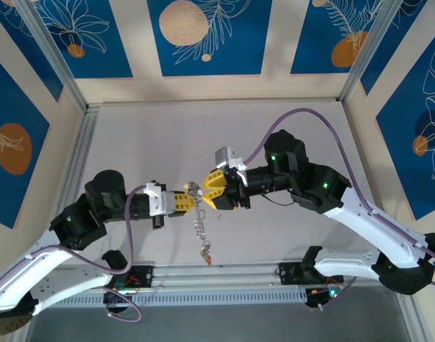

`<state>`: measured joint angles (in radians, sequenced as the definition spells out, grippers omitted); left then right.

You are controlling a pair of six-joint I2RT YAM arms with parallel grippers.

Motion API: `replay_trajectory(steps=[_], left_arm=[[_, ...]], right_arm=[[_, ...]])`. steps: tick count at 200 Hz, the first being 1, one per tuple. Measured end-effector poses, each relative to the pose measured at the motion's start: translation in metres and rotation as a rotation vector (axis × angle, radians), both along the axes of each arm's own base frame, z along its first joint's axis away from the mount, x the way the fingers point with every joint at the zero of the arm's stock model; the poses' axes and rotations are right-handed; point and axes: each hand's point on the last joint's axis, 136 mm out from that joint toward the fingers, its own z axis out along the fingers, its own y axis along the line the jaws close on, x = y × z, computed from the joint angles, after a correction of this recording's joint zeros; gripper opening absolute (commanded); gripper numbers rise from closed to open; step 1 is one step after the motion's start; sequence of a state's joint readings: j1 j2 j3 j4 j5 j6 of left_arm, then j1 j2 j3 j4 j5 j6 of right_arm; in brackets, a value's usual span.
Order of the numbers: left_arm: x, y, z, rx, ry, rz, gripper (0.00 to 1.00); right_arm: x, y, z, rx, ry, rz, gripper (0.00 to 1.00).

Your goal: Put the keys on the keyring

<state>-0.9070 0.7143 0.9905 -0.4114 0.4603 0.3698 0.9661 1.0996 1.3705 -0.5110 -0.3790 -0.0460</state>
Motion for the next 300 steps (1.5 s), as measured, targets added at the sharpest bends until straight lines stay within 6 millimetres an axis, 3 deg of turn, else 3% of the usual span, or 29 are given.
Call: replay_trajectory(steps=[49,98,140,199,240,279,300], left_arm=[[0.011,-0.003,-0.012,0.067,0.001,0.034,0.00],[0.013,-0.002,-0.014,0.093,-0.011,0.045,0.00],[0.015,-0.004,-0.019,0.113,-0.002,0.049,0.00],[0.016,-0.007,-0.020,0.142,0.018,0.043,0.00],[0.018,-0.007,-0.022,0.154,0.025,0.049,0.00],[0.019,-0.007,-0.023,0.157,0.025,0.056,0.00],[0.022,-0.007,-0.017,0.129,0.006,0.072,0.21]], right_arm=[[-0.003,-0.002,-0.005,-0.051,0.011,0.021,0.34],[0.004,-0.003,-0.034,-0.173,0.009,0.004,0.33],[0.007,0.000,-0.048,-0.223,-0.004,0.016,0.32],[0.013,0.007,-0.053,-0.244,-0.049,0.035,0.21],[0.014,0.008,-0.058,-0.261,-0.074,0.044,0.00],[0.015,0.007,-0.058,-0.261,-0.095,0.037,0.00],[0.019,0.004,-0.054,-0.215,-0.126,0.007,0.00]])
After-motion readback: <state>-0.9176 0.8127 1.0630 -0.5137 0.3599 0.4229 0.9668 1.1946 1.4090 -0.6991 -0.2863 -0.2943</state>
